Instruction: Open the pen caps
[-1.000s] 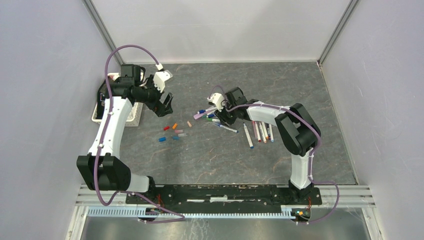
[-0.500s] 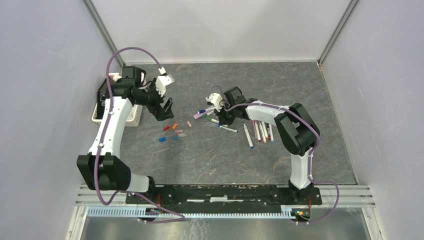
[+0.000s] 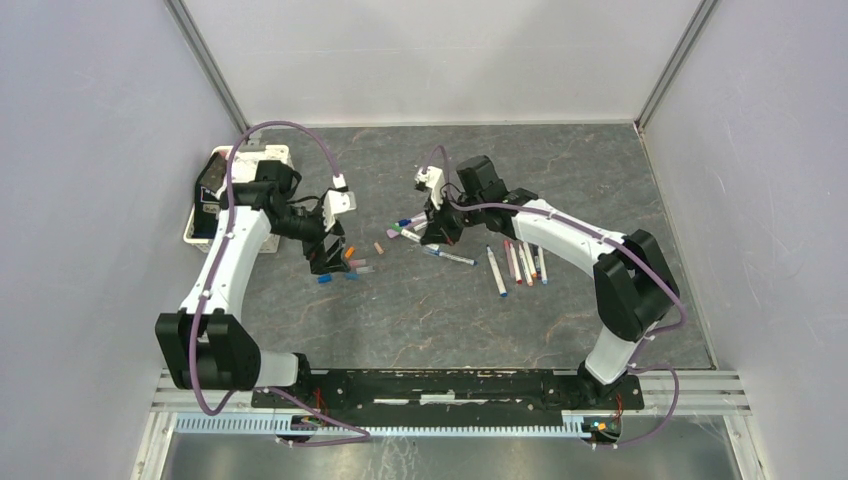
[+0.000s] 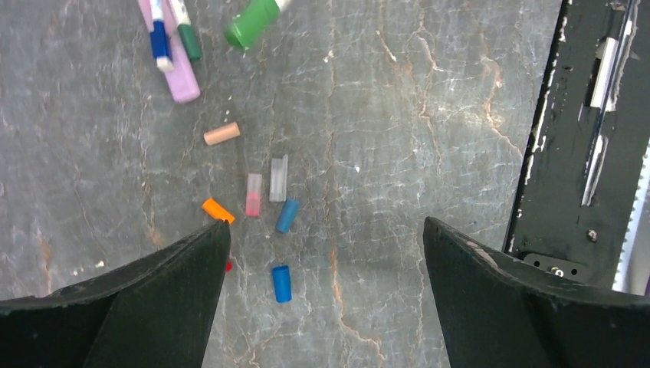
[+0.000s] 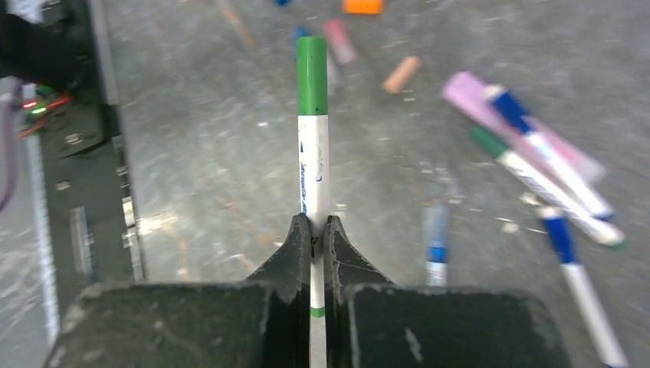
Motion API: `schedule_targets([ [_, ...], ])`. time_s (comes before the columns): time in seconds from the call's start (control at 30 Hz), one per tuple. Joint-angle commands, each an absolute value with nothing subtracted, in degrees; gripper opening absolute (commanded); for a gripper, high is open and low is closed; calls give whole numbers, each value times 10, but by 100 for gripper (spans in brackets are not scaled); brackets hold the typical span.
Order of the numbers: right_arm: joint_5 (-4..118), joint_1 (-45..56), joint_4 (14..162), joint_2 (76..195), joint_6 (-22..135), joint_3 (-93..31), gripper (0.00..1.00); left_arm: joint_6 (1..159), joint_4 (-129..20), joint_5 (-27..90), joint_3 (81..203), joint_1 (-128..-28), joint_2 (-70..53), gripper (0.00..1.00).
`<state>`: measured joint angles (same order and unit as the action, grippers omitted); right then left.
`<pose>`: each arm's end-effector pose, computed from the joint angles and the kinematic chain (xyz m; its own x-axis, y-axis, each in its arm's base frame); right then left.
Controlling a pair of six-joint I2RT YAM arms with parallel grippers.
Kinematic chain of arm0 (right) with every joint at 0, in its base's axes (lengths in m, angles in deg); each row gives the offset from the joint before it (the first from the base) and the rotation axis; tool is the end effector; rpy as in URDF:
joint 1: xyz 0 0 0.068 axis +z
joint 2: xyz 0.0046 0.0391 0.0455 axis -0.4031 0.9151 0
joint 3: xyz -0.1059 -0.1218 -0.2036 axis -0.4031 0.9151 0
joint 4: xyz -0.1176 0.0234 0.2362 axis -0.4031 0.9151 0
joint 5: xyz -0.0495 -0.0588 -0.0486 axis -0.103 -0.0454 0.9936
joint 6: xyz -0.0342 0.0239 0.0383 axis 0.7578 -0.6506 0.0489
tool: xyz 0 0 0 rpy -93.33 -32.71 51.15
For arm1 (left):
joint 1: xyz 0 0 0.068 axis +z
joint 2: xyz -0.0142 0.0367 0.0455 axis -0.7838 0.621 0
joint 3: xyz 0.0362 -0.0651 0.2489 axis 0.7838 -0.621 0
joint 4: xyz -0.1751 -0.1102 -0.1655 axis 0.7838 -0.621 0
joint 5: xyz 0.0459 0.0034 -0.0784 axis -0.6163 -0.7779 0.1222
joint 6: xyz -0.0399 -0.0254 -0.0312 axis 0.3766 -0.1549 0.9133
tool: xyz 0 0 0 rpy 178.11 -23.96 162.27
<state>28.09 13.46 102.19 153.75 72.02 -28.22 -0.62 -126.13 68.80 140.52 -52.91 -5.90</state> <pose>0.2962 0.2546 0.2334 -0.3877 -0.4523 -0.8032 -0.9131 0.3074 0.2677 0.2427 -0.0338 0.2892 -0.1817 0.6553 -0.7332 0.9728 0.2289 -0.0364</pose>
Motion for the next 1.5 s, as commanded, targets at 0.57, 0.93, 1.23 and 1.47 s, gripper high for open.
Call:
schedule_targets([
  [0.57, 54, 207, 1076, 1600, 607, -331, 0, -100, -1193, 619, 1292, -708, -148, 69],
  [0.93, 50, 208, 1099, 1618, 614, -362, 0, -80, -1169, 579, 1262, -761, -128, 42],
  [1.23, 57, 209, 1095, 1628, 603, -364, 10, -83, -1157, 541, 1268, -765, -134, 2],
  [1.47, 31, 232, 941, 1646, 476, -337, 38, -71, -1157, 559, 1281, -768, -131, 2],
])
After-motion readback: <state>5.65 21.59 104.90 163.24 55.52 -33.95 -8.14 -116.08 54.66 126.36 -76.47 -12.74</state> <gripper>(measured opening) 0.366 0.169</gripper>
